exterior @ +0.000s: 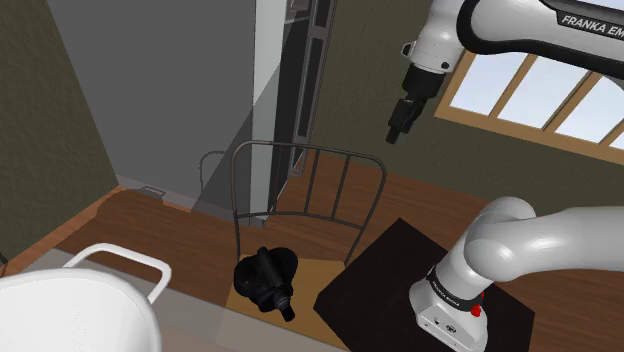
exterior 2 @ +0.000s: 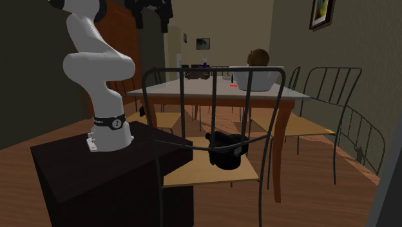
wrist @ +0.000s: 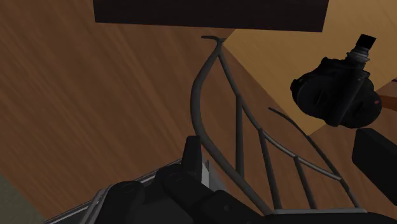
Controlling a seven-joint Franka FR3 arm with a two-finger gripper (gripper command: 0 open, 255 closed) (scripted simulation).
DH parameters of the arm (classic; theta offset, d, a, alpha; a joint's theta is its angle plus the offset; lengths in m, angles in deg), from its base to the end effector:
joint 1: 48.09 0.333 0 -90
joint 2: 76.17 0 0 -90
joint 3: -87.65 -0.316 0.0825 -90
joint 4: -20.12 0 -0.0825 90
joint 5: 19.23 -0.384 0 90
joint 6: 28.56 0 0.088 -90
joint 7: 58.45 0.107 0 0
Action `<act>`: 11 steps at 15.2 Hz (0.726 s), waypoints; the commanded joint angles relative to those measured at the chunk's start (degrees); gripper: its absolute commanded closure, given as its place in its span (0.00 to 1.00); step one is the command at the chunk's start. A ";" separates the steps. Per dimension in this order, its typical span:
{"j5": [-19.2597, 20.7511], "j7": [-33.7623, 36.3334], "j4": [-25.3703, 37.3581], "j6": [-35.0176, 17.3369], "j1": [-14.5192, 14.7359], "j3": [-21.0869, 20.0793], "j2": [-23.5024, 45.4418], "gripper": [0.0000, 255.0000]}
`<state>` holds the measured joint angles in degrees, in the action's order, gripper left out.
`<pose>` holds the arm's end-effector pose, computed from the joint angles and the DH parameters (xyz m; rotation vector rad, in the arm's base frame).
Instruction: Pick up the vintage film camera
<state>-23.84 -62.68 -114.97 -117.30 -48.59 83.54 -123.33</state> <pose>0.2938 0.0345 0.5981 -3.1086 -0.1813 -0.0206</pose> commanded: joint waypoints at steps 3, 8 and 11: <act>-1.40 2.54 -3.39 -2.58 0.34 -2.07 -0.81 0.00; -5.31 8.90 -10.69 -9.47 1.55 -7.70 -1.30 0.00; -7.88 12.74 -14.21 -14.03 2.46 -11.40 -0.36 0.00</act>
<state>-30.87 -51.17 -127.58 -129.51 -46.41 73.27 -123.76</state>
